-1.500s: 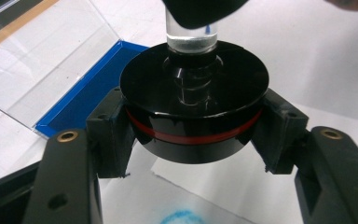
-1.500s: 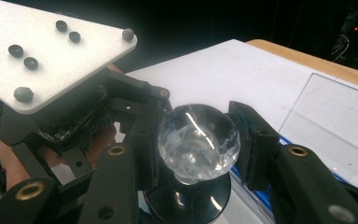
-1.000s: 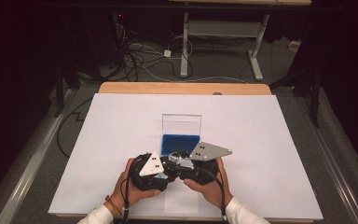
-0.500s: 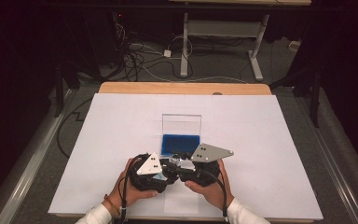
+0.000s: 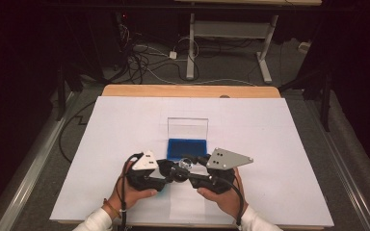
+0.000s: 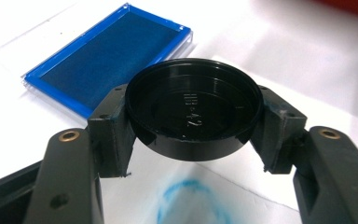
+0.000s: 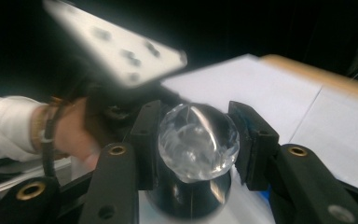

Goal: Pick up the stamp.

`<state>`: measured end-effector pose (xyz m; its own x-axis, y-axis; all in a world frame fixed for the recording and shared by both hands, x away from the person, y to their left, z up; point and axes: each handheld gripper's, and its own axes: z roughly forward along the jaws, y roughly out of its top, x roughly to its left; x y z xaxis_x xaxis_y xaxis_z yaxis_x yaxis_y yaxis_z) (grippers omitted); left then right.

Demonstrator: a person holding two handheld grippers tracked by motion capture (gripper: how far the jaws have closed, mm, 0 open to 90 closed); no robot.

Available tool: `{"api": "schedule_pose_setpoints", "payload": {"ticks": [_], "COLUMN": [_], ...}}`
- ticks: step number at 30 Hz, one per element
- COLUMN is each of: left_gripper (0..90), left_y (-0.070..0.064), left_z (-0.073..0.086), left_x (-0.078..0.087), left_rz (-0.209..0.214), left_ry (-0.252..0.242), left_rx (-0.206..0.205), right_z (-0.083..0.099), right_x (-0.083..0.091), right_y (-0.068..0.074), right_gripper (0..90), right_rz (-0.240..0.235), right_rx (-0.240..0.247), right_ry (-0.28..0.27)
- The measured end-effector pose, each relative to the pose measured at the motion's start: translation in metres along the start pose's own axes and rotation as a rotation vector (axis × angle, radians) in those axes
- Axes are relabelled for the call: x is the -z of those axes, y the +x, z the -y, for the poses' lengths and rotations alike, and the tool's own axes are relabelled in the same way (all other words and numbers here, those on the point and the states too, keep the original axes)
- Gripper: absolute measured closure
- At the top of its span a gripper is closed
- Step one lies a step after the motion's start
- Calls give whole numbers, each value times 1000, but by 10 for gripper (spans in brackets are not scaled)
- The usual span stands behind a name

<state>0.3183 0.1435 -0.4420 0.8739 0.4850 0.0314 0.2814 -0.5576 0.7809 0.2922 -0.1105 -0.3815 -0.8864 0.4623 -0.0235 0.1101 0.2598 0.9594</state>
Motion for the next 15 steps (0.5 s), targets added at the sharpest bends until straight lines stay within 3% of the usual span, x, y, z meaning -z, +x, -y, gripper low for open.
{"api": "schedule_pose_setpoints", "payload": {"ticks": [1,4,10,15], "left_gripper": [369,369,368,368], "left_y": [0,-6,-3,2], "left_z": [-1,-6,-1,4], "left_x": [2,3,10,21], "left_rz": [6,-34,-55,-83], "left_ry": [-25,-16,-27,-35], "left_rx": [13,-47,-50,-47], "right_z": [-1,1,0,2], "right_x": [6,8,16,24], "right_y": [-4,-9,-13,-20], "right_gripper": [578,577,577,577], "right_rz": [12,29,64,90], "right_rx": [-20,-35,-7,-18], "right_ry": [-20,-6,32,51]}}
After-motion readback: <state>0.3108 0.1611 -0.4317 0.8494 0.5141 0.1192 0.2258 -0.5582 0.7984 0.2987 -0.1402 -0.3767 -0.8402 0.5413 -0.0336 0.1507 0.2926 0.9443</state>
